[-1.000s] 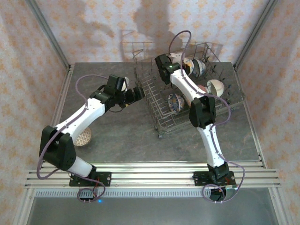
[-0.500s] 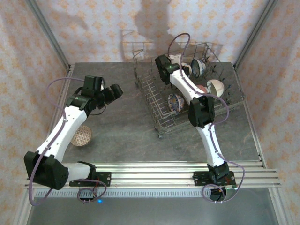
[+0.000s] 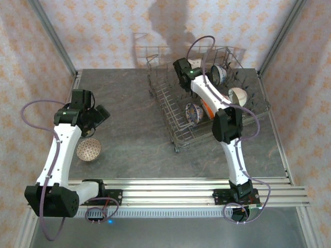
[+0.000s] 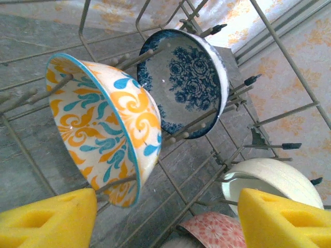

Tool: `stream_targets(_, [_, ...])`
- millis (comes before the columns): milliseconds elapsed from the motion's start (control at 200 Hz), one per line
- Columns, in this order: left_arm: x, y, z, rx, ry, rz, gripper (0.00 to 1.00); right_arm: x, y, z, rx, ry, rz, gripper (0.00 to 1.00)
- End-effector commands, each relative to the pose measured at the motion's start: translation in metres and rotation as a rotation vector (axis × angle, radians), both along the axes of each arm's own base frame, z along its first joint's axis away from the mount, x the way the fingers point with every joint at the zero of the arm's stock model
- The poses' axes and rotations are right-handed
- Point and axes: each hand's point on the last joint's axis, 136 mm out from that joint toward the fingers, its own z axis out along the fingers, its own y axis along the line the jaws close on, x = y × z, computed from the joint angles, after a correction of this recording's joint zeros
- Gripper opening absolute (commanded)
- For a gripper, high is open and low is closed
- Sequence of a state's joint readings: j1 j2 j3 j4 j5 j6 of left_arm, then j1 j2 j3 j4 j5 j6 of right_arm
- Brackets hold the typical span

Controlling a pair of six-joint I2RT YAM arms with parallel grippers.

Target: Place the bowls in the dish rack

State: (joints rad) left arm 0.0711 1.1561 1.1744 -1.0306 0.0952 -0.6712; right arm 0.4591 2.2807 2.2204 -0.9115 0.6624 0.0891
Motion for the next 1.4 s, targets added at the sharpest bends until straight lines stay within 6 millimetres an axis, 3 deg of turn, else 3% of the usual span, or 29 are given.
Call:
stream_targets(0, [-0.036,0.011,-0.025,0.019,0.164,0.028,0.94,-0.022,-0.001,0.037,0.089,-0.033,0.017,0.72])
stream_targets(130, [-0.038,0.01,-0.051,-0.017,0.224,0.035,0.93,-0.041,-0.006,0.04,0.119,-0.018,0.026,0.73])
stream_targets(265, [-0.025,0.009,-0.073,-0.032,0.274,-0.007,0.91,-0.061,-0.01,0.036,0.143,0.009,0.038,0.73])
stream_targets(415, [-0.014,0.011,-0.086,-0.022,0.338,-0.047,0.88,-0.082,-0.01,0.034,0.173,0.033,0.06,0.73])
stream_targets(601, [-0.021,0.017,-0.107,-0.001,0.431,-0.078,0.83,-0.098,-0.018,0.044,0.158,0.036,0.068,0.73])
stream_targets(866, [-0.022,0.019,-0.132,0.002,0.476,-0.098,0.69,-0.101,-0.016,0.048,0.168,0.049,0.083,0.73])
stream_targets(1041, [-0.029,0.016,-0.146,-0.006,0.487,-0.106,0.54,-0.1,-0.016,0.049,0.165,0.056,0.084,0.73])
stream_targets(1391, [-0.035,0.013,-0.154,-0.021,0.5,-0.116,0.32,-0.098,-0.012,0.047,0.178,0.066,0.082,0.73])
